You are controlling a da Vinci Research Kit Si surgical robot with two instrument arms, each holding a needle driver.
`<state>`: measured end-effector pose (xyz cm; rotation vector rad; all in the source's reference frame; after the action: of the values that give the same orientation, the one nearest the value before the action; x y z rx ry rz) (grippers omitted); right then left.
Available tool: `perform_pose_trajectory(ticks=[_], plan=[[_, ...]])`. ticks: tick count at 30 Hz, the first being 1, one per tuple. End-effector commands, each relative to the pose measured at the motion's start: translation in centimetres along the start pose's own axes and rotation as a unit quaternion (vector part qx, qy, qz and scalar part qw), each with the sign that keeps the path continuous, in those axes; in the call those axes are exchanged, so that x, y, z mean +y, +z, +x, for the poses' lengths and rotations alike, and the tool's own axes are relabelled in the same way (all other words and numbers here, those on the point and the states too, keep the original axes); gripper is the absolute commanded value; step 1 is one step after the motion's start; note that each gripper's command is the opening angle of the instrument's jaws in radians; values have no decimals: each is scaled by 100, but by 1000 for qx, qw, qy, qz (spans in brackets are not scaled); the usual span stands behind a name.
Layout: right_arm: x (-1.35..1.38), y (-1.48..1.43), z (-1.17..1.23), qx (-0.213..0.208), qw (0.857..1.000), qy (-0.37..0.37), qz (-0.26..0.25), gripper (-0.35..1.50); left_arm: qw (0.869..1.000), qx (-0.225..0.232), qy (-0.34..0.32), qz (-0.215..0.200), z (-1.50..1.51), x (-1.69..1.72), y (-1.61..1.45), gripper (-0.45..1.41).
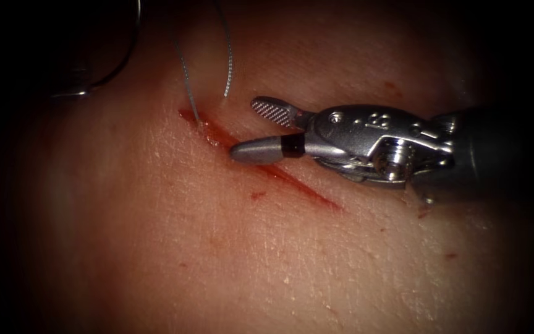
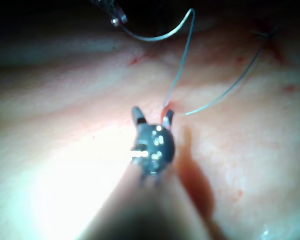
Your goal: Wound Closure
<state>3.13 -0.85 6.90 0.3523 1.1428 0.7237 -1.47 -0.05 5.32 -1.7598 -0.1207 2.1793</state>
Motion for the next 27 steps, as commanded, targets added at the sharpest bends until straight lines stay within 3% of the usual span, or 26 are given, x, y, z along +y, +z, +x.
perform_pose_trajectory(ticks=[1, 6, 12, 27], plan=[[-4, 6, -6, -1, 1000, 5, 2, 103, 1000, 0, 5, -1, -12, 12, 8, -45], [-3, 5, -6, -2, 1000, 25, 3, 99, 1000, 0, 25, 5, -39, 52, 29, -45], [-4, 3, -7, -3, 999, 54, 4, 93, 999, -3, 44, 16, -54, 72, 58, -45], [-1, 23, -6, -2, 991, 132, -17, 89, 996, -6, 84, 27, -60, 86, 78, -45]])
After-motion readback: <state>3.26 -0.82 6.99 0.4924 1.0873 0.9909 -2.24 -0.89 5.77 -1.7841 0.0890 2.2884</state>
